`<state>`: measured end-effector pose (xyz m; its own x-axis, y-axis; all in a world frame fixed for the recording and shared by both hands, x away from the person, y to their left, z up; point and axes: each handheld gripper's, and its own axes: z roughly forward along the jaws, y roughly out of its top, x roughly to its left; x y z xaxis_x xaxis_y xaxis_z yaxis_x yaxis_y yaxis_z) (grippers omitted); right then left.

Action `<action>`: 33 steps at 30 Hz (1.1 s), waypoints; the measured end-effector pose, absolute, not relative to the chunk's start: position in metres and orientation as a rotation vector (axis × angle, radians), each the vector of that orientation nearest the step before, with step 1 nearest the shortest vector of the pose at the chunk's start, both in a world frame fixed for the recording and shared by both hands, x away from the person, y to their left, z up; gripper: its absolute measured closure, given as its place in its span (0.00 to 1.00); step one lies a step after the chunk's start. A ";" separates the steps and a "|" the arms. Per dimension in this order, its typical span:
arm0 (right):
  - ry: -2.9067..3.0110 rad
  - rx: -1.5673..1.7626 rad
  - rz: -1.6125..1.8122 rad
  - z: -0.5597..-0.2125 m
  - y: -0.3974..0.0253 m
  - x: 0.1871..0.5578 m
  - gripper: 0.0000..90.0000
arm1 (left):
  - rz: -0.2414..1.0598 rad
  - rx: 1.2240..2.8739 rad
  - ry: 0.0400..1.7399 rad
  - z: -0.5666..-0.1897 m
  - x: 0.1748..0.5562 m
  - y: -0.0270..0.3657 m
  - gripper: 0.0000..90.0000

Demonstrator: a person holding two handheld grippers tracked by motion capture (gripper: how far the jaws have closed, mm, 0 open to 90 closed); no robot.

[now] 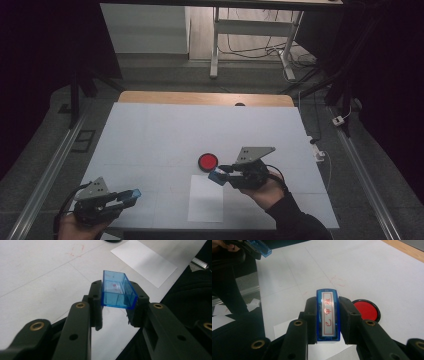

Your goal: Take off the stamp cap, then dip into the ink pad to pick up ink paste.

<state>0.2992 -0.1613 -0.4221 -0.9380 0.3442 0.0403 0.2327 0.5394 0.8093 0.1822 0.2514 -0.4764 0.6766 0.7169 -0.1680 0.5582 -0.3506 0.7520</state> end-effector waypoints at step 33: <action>2.643 0.602 1.285 -0.435 -0.150 0.336 0.78 | 0.262 2.059 1.026 -0.477 0.183 0.252 0.75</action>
